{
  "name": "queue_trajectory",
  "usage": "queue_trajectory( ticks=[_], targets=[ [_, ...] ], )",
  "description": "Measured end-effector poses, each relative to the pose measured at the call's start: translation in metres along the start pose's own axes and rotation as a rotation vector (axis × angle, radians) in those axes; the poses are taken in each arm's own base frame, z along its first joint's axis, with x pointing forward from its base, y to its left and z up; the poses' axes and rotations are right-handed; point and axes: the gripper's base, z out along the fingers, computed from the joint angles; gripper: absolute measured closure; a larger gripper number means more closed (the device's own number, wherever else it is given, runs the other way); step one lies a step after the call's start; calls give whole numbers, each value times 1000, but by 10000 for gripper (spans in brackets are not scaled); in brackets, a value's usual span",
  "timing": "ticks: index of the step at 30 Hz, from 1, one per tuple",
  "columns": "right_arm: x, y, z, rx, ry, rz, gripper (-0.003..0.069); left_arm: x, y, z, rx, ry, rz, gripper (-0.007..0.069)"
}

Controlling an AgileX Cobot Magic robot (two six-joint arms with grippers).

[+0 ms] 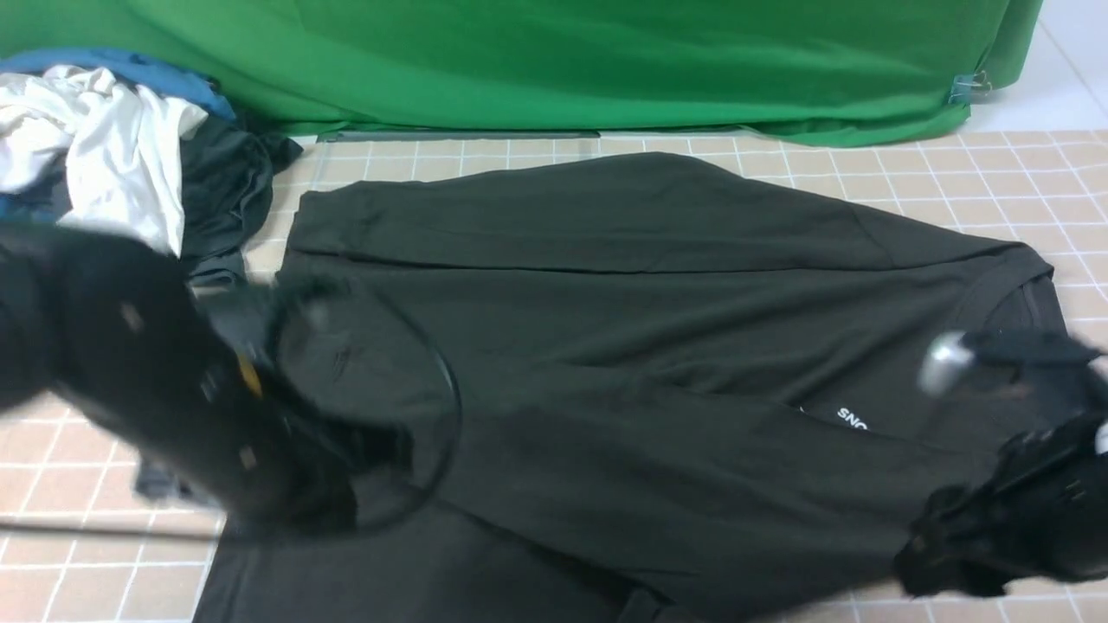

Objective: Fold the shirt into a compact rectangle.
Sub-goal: 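Grab the top left corner of the dark shirt with the left gripper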

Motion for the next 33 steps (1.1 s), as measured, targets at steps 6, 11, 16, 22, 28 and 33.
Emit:
queue_trajectory(
  ticks=[6,11,16,22,28,33],
  targets=[
    [-11,6,40,25,19,3,118,10,3,26,-49,81,-34,614],
    [-19,3,57,45,-18,11,122,8,4,30,-54,71,-28,612],
    [-25,2,60,53,-75,4,250,6,3,30,-46,50,-32,612],
    [-30,1,64,67,-105,-83,606,5,3,30,-44,46,-32,612],
    [-28,5,54,68,16,-149,620,5,3,30,-45,47,-32,612],
    [-22,8,38,59,38,-176,620,6,3,30,-47,54,-27,612]
  ],
)
